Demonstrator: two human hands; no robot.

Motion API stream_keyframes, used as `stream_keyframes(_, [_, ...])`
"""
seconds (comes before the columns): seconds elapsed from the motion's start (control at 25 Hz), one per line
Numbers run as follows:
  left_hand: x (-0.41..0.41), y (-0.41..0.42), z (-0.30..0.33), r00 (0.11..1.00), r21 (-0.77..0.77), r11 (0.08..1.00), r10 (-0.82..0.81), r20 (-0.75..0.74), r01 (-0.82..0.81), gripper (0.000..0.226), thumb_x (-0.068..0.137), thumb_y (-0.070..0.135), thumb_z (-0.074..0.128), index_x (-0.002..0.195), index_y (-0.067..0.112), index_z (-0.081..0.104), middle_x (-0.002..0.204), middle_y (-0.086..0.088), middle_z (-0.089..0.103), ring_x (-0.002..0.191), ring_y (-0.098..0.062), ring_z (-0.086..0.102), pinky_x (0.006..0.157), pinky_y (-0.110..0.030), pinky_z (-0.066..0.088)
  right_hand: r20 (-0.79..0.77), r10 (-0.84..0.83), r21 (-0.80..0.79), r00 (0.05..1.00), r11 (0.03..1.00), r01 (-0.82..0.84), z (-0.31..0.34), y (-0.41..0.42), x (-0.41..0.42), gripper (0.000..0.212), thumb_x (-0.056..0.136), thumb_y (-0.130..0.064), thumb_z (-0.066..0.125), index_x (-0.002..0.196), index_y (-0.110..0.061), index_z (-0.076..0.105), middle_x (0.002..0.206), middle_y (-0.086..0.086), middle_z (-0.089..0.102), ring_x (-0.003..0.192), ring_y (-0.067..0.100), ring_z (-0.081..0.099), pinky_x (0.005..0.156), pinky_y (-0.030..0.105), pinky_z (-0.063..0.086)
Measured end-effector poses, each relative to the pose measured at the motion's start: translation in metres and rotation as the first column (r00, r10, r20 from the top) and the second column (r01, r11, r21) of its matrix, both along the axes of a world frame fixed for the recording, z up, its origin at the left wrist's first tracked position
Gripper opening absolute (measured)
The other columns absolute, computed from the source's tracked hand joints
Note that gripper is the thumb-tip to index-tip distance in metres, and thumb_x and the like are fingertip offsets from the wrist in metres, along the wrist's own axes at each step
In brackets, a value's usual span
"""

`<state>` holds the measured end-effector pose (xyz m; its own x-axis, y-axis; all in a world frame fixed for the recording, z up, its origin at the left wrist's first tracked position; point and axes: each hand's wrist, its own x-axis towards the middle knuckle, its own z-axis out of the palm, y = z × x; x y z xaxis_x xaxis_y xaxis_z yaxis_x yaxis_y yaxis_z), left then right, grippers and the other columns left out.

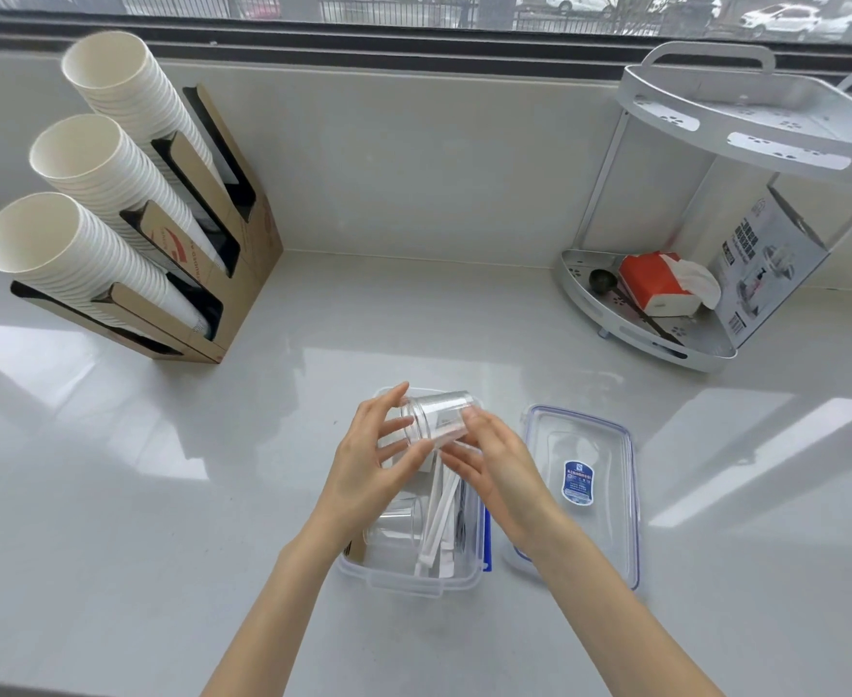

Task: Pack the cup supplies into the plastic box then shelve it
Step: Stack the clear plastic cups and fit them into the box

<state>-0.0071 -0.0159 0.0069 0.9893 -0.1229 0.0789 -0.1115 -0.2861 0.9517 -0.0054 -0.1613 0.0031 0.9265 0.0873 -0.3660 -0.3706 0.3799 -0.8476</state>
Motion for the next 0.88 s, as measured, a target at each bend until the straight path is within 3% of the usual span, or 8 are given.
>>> stream_keyframes(0.12, [0.0, 0.0, -0.003, 1.0, -0.008, 1.0, -0.011, -0.014, 0.011, 0.05, 0.08, 0.015, 0.063, 0.12, 0.035, 0.04, 0.111, 0.029, 0.043, 0.1, 0.01, 0.051, 0.072, 0.003, 0.044, -0.048, 0.016, 0.022, 0.999, 1.0, -0.015, -0.002, 0.0, -0.004, 0.019, 0.093, -0.025, 0.045, 0.087, -0.014, 0.059, 0.078, 0.0, 0.06, 0.084, 0.018, 0.062, 0.088, 0.029, 0.051])
stream_keyframes(0.28, [0.002, 0.001, -0.006, 0.997, 0.022, 0.999, -0.041, -0.064, 0.042, 0.058, 0.078, 0.016, 0.066, 0.128, 0.028, 0.041, 0.112, 0.026, 0.046, 0.1, 0.006, 0.052, 0.076, 0.002, 0.045, -0.104, 0.042, 0.058, 0.994, 0.998, -0.037, -0.004, -0.008, -0.006, 0.019, 0.092, -0.023, 0.046, 0.085, -0.015, 0.062, 0.082, 0.003, 0.064, 0.078, 0.015, 0.067, 0.078, 0.025, 0.052])
stream_keyframes(0.44, [0.0, 0.008, -0.013, 0.997, 0.257, 0.964, -0.058, -0.053, 0.07, 0.058, 0.076, 0.024, 0.068, 0.128, 0.024, 0.042, 0.111, 0.018, 0.051, 0.096, 0.006, 0.052, 0.08, -0.004, 0.044, -0.142, -0.026, 0.103, 0.99, 0.994, 0.041, -0.005, -0.019, -0.005, 0.017, 0.091, -0.024, 0.047, 0.087, -0.013, 0.06, 0.092, 0.007, 0.062, 0.084, 0.019, 0.065, 0.071, 0.021, 0.054])
stream_keyframes(0.56, [-0.003, 0.012, -0.023, 0.982, 0.612, 0.768, -0.167, -0.09, 0.187, 0.049, 0.078, 0.037, 0.064, 0.121, 0.02, 0.049, 0.119, 0.006, 0.056, 0.111, -0.012, 0.049, 0.098, -0.024, 0.033, -0.156, -0.08, 0.119, 0.985, 0.988, 0.099, -0.008, -0.026, -0.003, 0.017, 0.091, -0.023, 0.047, 0.083, -0.014, 0.059, 0.09, 0.009, 0.06, 0.083, 0.019, 0.063, 0.071, 0.021, 0.055])
stream_keyframes(0.64, [-0.007, 0.009, -0.033, 0.958, 0.773, 0.573, -0.235, -0.165, 0.274, 0.059, 0.075, 0.054, 0.05, 0.126, 0.025, 0.043, 0.13, 0.01, 0.05, 0.124, -0.013, 0.038, 0.098, -0.025, 0.014, -0.17, -0.099, 0.137, 0.98, 0.983, 0.123, -0.01, -0.028, -0.004, 0.016, 0.091, -0.023, 0.048, 0.083, -0.014, 0.058, 0.086, 0.008, 0.06, 0.08, 0.018, 0.064, 0.068, 0.019, 0.056])
stream_keyframes(0.72, [-0.009, 0.006, -0.041, 0.936, 0.838, 0.445, -0.291, -0.196, 0.314, 0.068, 0.071, 0.056, 0.041, 0.133, 0.027, 0.036, 0.139, 0.01, 0.043, 0.13, -0.014, 0.03, 0.095, -0.024, 0.003, -0.182, -0.11, 0.154, 0.977, 0.978, 0.138, -0.012, -0.028, -0.004, 0.016, 0.091, -0.024, 0.048, 0.085, -0.013, 0.058, 0.085, 0.007, 0.061, 0.08, 0.018, 0.064, 0.067, 0.019, 0.057])
stream_keyframes(0.8, [-0.01, 0.005, -0.047, 0.93, 0.875, 0.378, -0.315, -0.188, 0.304, 0.064, 0.077, 0.046, 0.047, 0.136, 0.026, 0.031, 0.141, 0.008, 0.041, 0.132, -0.016, 0.028, 0.097, -0.027, -0.003, -0.187, -0.111, 0.162, 0.976, 0.976, 0.142, -0.012, -0.028, -0.004, 0.018, 0.091, -0.024, 0.047, 0.085, -0.014, 0.059, 0.086, 0.008, 0.062, 0.08, 0.018, 0.064, 0.068, 0.019, 0.056])
stream_keyframes(0.88, [-0.009, 0.003, -0.048, 0.937, 0.878, 0.378, -0.293, -0.188, 0.295, 0.061, 0.08, 0.042, 0.051, 0.136, 0.026, 0.031, 0.139, 0.007, 0.044, 0.13, -0.016, 0.031, 0.097, -0.027, -0.005, -0.192, -0.115, 0.17, 0.975, 0.974, 0.149, -0.013, -0.029, -0.004, 0.018, 0.091, -0.024, 0.047, 0.085, -0.013, 0.059, 0.087, 0.008, 0.062, 0.081, 0.018, 0.064, 0.068, 0.02, 0.056])
